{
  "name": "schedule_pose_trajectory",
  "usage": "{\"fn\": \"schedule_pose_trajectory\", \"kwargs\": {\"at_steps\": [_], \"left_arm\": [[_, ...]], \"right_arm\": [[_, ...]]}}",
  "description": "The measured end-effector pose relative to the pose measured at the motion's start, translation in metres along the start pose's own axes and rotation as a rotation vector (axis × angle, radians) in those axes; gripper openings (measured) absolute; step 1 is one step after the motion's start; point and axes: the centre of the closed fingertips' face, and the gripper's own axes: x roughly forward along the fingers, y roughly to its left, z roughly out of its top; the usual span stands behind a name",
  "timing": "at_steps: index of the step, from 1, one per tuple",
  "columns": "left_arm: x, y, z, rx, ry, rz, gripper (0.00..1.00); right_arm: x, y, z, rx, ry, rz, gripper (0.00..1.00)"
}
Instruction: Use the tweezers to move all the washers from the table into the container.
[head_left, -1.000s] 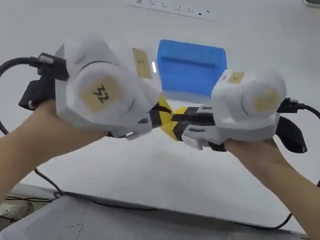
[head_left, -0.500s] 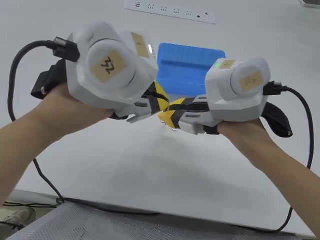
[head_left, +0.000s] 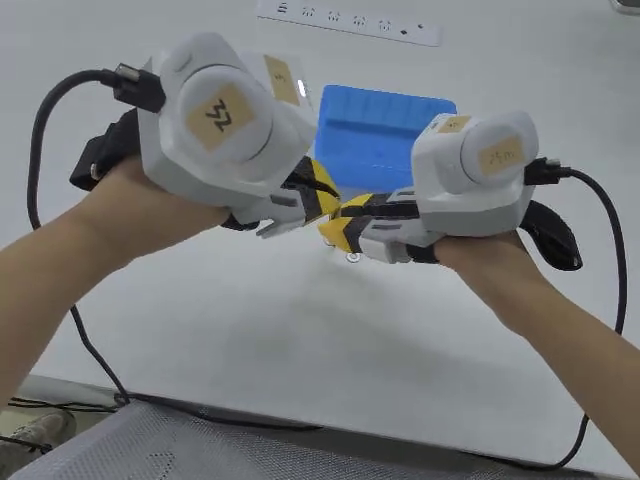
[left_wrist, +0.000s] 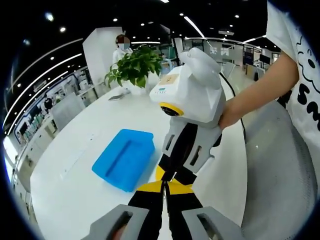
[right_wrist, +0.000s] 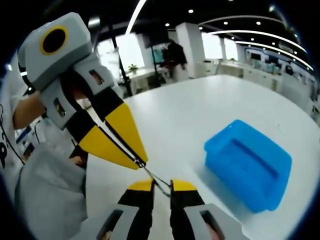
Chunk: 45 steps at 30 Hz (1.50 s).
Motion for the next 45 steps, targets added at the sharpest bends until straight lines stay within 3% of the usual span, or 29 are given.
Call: {"fn": "schedule_pose_trajectory", "kwargs": {"at_steps": [3,5,8,13,16,18,21,23,25,27,29,33,34,40,45], "left_arm": [[0.001,-0.006,0.001,0.028,0.023,-0.008,0.0],[0.002,-0.008,0.003,0.063,0.025,0.004,0.0],[0.007,-0.004,0.003,0.068,0.015,0.025,0.0],[0.008,0.0,0.005,0.062,0.01,0.07,0.0],[0.007,0.0,0.007,-0.014,-0.014,0.064,0.0],[0.004,0.005,0.006,-0.059,-0.042,0.081,0.02],[-0.005,0.009,0.005,-0.15,-0.069,0.112,0.09],[-0.019,0.009,0.005,-0.242,-0.126,0.147,0.18],[-0.031,0.008,0.002,-0.297,-0.167,0.195,0.27],[-0.045,0.003,-0.008,-0.341,-0.183,0.269,0.42],[-0.055,-0.007,-0.024,-0.369,-0.159,0.322,0.58],[-0.068,-0.027,-0.054,-0.448,-0.096,0.41,0.78],[-0.071,-0.029,-0.057,-0.457,-0.098,0.428,0.82],[-0.088,-0.031,-0.08,-0.559,-0.08,0.593,0.91],[-0.094,-0.029,-0.089,-0.558,-0.073,0.648,0.99]], "right_arm": [[-0.001,0.001,-0.002,0.009,0.01,0.001,0.08],[-0.002,-0.002,-0.004,-0.048,0.02,-0.018,0.07],[-0.003,-0.003,-0.004,-0.164,0.037,-0.062,0.05],[-0.003,-0.004,-0.003,-0.215,0.048,-0.078,0.03],[-0.004,-0.004,-0.003,-0.238,0.054,-0.082,0.03],[-0.004,-0.004,-0.003,-0.235,0.054,-0.081,0.03],[-0.004,-0.005,-0.003,-0.222,0.046,-0.081,0.03],[-0.004,-0.008,-0.002,-0.211,0.043,-0.081,0.02],[-0.005,-0.009,0.0,-0.187,0.028,-0.082,0.02],[-0.007,-0.01,0.003,-0.169,0.017,-0.08,0.02],[-0.009,-0.011,0.005,-0.14,0.001,-0.074,0.02],[-0.015,-0.014,0.009,-0.095,-0.022,-0.068,0.02],[-0.017,-0.014,0.01,-0.085,-0.027,-0.066,0.02],[-0.036,-0.015,0.031,-0.043,-0.095,-0.067,0.02],[-0.05,-0.023,0.055,-0.061,-0.14,-0.097,0.03]]}}
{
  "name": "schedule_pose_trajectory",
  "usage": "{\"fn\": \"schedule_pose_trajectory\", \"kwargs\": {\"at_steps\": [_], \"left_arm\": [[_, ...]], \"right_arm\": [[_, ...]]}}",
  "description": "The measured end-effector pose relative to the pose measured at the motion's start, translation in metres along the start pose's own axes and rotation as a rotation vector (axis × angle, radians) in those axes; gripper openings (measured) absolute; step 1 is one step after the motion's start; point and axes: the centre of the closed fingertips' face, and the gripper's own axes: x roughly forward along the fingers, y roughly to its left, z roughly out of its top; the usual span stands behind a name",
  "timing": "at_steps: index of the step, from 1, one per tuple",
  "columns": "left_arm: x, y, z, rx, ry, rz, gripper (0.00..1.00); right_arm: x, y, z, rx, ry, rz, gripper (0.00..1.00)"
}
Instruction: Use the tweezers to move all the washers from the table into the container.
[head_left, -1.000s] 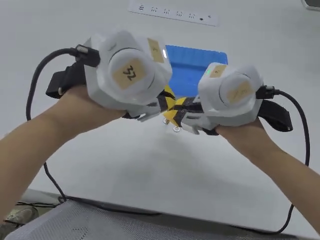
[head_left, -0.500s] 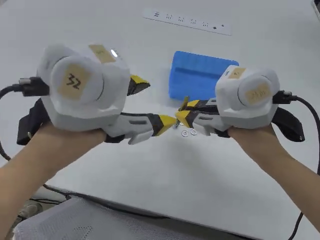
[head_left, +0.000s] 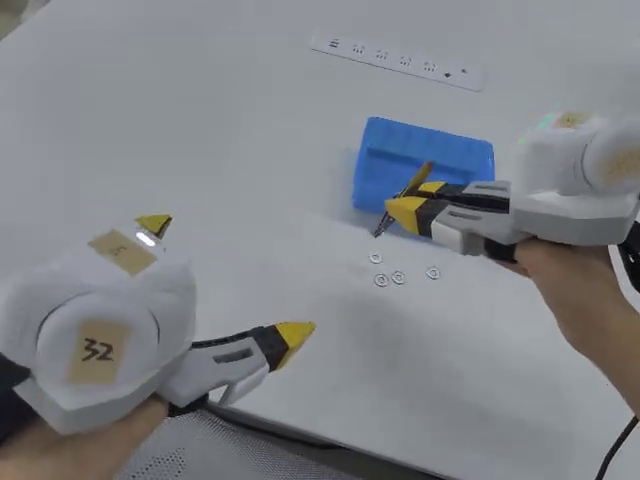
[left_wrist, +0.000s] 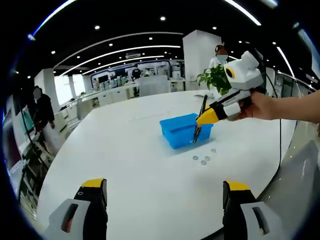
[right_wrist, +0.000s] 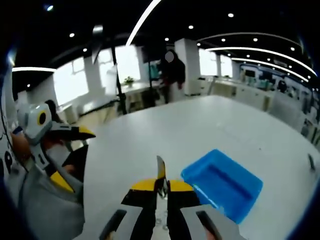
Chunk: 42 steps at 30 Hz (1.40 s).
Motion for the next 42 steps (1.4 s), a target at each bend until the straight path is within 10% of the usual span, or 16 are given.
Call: {"fn": "schedule_pose_trajectory", "kwargs": {"at_steps": [8,16,25,30,42], "left_arm": [[0.004,0.01,-0.012,-0.013,0.017,0.071,0.97],[0.008,0.012,-0.02,0.051,0.05,0.089,0.92],[0.009,0.012,-0.019,0.049,0.046,0.081,0.97],[0.007,0.009,-0.006,-0.045,-0.035,0.048,0.99],[0.009,0.008,-0.015,0.002,0.019,0.054,0.99]], "right_arm": [[0.008,-0.039,0.032,-0.033,-0.061,-0.095,0.03],[0.047,-0.07,0.01,0.004,-0.019,-0.147,0.03],[0.072,-0.08,-0.009,0.04,0.025,-0.138,0.03],[0.081,-0.085,-0.017,0.057,0.038,-0.135,0.04],[0.076,-0.084,-0.019,0.081,0.048,-0.138,0.05]]}}
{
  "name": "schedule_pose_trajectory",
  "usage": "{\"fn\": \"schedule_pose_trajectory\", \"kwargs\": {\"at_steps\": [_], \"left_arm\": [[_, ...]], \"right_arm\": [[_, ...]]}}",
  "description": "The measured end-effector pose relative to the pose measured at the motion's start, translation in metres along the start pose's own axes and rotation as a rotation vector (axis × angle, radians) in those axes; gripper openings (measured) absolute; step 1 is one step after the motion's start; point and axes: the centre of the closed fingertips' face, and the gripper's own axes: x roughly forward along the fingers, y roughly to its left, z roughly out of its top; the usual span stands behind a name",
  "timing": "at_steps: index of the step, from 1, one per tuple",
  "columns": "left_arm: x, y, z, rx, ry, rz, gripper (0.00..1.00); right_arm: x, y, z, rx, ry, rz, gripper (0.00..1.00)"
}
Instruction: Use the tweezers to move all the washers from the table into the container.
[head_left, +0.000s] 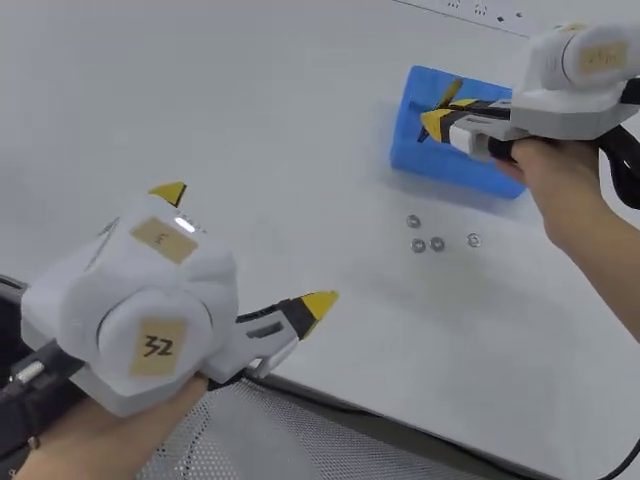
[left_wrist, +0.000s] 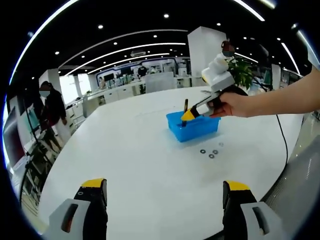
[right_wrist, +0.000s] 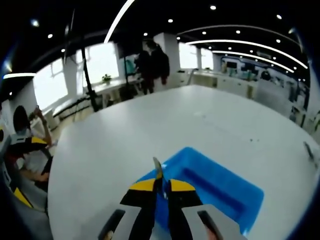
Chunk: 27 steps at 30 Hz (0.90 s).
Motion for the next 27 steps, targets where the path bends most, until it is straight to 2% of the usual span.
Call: {"fn": "schedule_pose_trajectory", "kwargs": {"at_steps": [4,8,10,14,16,18,23,27], "left_arm": [[0.0,0.0,-0.001,-0.003,0.004,0.001,0.99],[-0.001,0.001,0.0,0.003,0.001,0.005,0.99],[-0.001,0.002,-0.001,0.001,0.005,0.009,0.99],[-0.001,0.002,-0.001,0.008,0.009,0.015,0.99],[-0.002,0.005,0.0,0.014,0.004,0.031,0.99],[-0.002,0.005,-0.001,0.001,0.004,0.025,0.99],[-0.001,0.006,-0.003,0.014,0.015,0.034,0.99],[-0.001,0.006,-0.003,0.016,0.015,0.036,0.99]], "right_arm": [[-0.017,0.007,0.017,0.026,-0.053,0.007,0.05],[-0.033,0.01,0.026,0.017,-0.092,0.005,0.04],[-0.047,0.018,0.031,0.017,-0.114,0.006,0.04],[-0.063,0.025,0.035,-0.001,-0.137,0.007,0.04],[-0.069,0.031,0.034,0.003,-0.143,0.017,0.04],[-0.072,0.038,0.031,0.008,-0.143,0.025,0.04],[-0.078,0.057,0.009,0.003,-0.106,0.039,0.04],[-0.077,0.063,-0.007,0.017,-0.074,0.045,0.04]]}}
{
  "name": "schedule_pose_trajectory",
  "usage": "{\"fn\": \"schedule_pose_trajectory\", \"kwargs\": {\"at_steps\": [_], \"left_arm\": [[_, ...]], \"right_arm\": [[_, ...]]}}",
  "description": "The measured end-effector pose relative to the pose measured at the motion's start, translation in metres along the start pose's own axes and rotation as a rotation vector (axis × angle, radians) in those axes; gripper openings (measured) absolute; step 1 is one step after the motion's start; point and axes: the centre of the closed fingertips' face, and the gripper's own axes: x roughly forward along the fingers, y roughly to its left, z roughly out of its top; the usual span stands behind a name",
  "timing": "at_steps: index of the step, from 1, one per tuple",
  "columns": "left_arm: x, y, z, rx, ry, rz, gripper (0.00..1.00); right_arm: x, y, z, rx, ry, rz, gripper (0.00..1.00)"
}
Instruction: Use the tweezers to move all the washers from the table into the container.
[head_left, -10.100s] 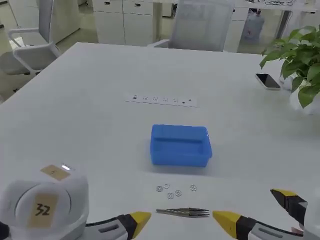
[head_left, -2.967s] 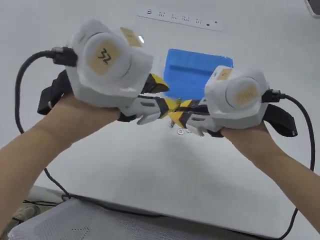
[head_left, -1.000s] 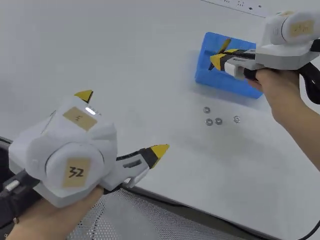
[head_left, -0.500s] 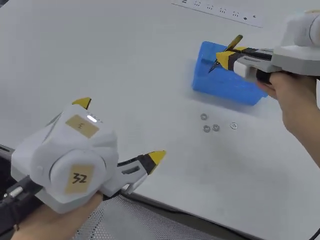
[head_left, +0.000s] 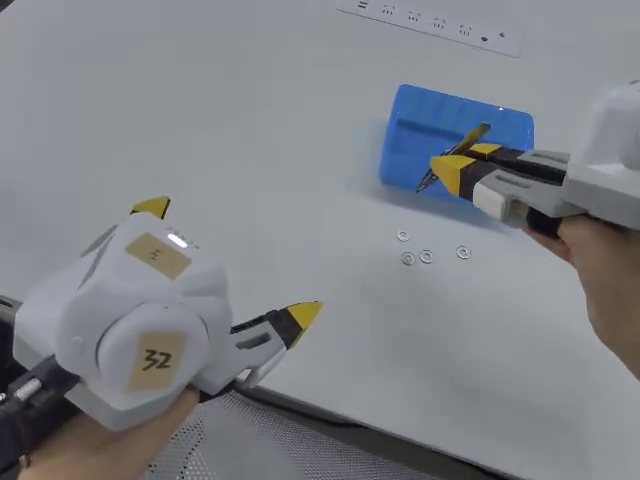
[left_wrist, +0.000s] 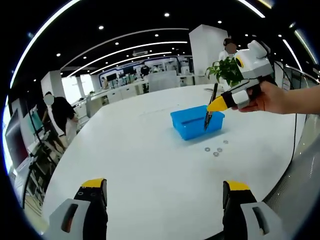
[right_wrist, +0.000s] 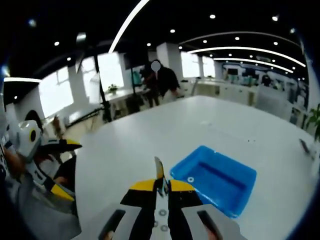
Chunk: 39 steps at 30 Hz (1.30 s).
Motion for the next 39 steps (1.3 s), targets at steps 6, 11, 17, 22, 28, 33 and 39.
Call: {"fn": "schedule_pose_trajectory", "kwargs": {"at_steps": [6,11,17,22,28,33,39], "left_arm": [[0.001,-0.001,-0.002,0.012,0.012,0.0,0.98],[0.001,-0.002,-0.002,0.027,0.014,0.001,0.98],[0.001,-0.002,-0.003,0.029,0.018,0.0,0.98],[0.001,-0.001,-0.003,0.031,0.021,0.002,0.98],[0.002,-0.001,-0.004,0.034,0.028,0.004,0.97],[0.002,-0.001,-0.005,0.037,0.03,0.005,0.97],[0.002,-0.001,-0.005,0.041,0.031,0.007,0.96]], "right_arm": [[0.008,0.003,-0.018,0.005,0.043,-0.001,0.04],[0.017,0.003,-0.03,-0.005,0.077,-0.001,0.04],[0.02,0.001,-0.039,0.002,0.101,-0.002,0.04],[0.022,-0.001,-0.041,0.014,0.106,-0.003,0.05],[0.024,-0.002,-0.043,0.001,0.105,-0.01,0.04],[0.021,-0.001,-0.045,-0.028,0.105,-0.019,0.04],[0.021,0.002,-0.044,-0.07,0.105,-0.035,0.03]]}}
